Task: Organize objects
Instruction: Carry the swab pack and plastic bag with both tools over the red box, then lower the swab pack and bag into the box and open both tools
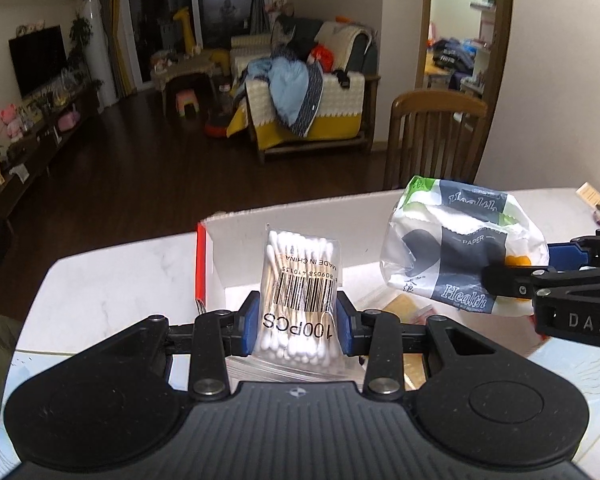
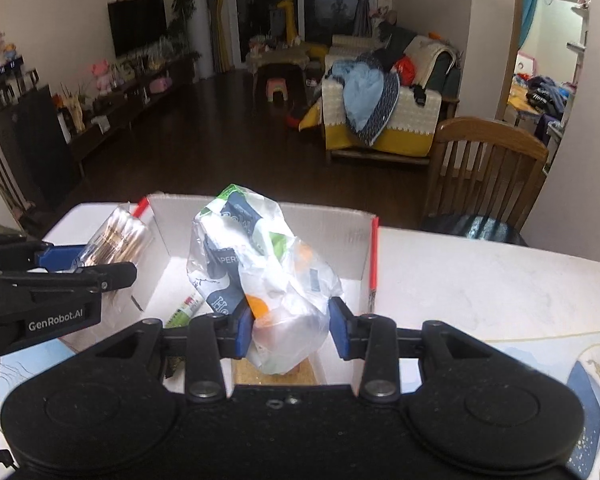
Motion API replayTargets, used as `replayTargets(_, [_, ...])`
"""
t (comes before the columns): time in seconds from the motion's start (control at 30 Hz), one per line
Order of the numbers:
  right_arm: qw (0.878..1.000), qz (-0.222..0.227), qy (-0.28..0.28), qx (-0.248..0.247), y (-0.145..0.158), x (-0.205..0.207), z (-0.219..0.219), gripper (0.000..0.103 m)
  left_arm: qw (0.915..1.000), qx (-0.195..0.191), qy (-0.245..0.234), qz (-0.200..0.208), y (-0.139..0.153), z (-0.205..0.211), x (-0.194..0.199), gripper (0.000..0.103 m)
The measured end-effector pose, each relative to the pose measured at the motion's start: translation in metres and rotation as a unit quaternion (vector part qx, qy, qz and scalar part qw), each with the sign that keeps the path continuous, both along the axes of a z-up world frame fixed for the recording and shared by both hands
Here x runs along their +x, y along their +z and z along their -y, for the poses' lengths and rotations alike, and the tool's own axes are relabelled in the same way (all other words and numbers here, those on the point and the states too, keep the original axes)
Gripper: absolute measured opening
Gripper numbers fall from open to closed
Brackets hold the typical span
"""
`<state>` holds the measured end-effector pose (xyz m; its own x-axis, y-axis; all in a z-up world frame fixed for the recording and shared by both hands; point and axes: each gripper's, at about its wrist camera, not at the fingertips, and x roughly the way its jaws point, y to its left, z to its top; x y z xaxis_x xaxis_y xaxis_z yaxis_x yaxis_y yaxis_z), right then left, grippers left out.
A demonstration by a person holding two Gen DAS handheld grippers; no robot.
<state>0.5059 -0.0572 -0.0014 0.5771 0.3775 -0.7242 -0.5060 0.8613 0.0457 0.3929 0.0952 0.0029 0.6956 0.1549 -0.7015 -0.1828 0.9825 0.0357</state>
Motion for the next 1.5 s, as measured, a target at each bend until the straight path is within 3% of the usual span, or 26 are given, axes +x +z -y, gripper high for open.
replayTargets(0.63, [0.997, -0.051, -0.003, -0.057, -0.053, 0.036, -0.041, 0.038, 0.996, -0.002, -0.002, -0.09, -0.069, -0.019, 0.058, 0.037])
replayTargets(1.17, [0.996, -0.059, 0.003, -0.065, -0.064, 0.053, -0.05, 0.041, 0.9852, -0.003, -0.018, -0.171, -0.091, -0.018, 0.079, 0.038])
replayTargets(1.27, [0.996, -0.06, 0.003, -0.062, -0.062, 0.054, -0.048, 0.044, 0.9822, 0.0, -0.02, -0.187, -0.092, -0.016, 0.082, 0.041])
replayTargets(1.5, [0.997, -0.046, 0.011, -0.062, -0.053, 0.05, -0.042, 0.053, 0.9825, -0.014, -0.031, -0.183, -0.085, -0.017, 0.083, 0.051])
